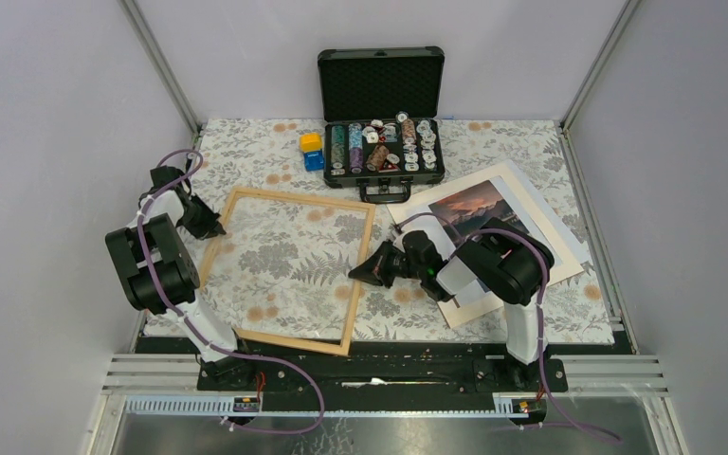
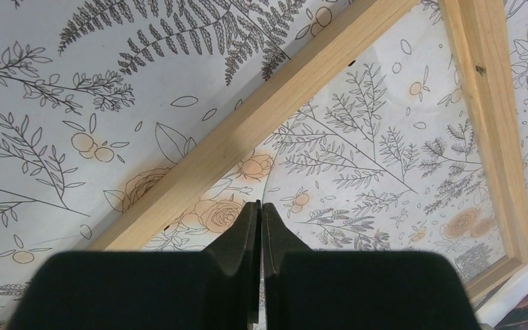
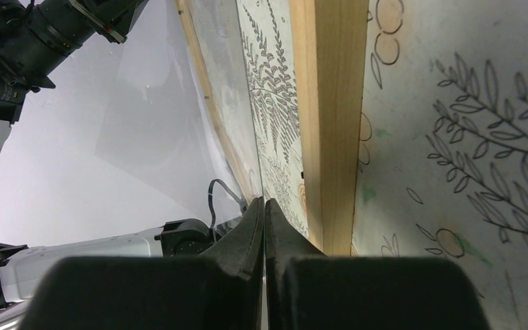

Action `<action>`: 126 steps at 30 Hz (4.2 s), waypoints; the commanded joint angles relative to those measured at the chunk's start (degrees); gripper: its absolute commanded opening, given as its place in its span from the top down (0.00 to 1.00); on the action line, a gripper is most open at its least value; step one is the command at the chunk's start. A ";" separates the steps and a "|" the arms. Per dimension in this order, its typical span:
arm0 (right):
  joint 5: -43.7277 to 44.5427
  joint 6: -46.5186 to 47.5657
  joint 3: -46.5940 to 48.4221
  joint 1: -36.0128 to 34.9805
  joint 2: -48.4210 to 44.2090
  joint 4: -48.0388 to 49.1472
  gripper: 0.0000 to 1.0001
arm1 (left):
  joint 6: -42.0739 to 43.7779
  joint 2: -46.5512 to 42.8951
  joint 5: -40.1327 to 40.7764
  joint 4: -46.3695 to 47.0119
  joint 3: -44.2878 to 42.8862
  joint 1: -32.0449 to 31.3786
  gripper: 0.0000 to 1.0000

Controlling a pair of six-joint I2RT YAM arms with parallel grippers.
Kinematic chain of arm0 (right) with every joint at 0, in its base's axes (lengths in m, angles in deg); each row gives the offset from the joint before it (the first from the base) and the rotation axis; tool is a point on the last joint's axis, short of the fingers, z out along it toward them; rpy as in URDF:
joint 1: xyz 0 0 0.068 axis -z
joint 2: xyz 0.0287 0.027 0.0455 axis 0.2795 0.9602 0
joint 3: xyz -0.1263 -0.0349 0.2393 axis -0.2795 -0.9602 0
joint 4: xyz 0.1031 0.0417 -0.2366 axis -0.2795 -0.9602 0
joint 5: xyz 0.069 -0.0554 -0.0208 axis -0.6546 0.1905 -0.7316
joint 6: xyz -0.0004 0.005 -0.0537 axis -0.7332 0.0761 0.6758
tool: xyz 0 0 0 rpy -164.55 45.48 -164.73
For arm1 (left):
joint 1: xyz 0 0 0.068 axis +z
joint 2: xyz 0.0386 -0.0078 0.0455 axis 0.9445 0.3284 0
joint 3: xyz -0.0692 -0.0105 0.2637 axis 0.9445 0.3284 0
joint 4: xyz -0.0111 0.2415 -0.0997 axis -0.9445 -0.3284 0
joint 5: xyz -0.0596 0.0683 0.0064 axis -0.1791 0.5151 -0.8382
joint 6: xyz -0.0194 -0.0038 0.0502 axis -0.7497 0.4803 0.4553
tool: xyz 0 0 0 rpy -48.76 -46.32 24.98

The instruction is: Put the photo into the frame

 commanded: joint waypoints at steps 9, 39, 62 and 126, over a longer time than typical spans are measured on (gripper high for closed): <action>3.63 1.68 2.17 -2.25 -1.70 -1.61 1.00 | -1.36 -0.51 -1.02 4.18 -2.37 0.68 0.98; 8.50 2.96 1.58 -2.61 -4.91 -3.92 1.00 | -4.42 -2.70 -4.41 8.99 -1.30 0.90 1.00; 9.53 7.98 6.12 -3.66 -5.19 -12.91 0.93 | -5.49 2.52 -10.91 17.47 2.59 3.11 0.97; 12.42 4.59 8.03 -5.77 -4.24 -15.58 0.98 | -6.65 3.45 -15.62 21.00 0.13 3.40 1.00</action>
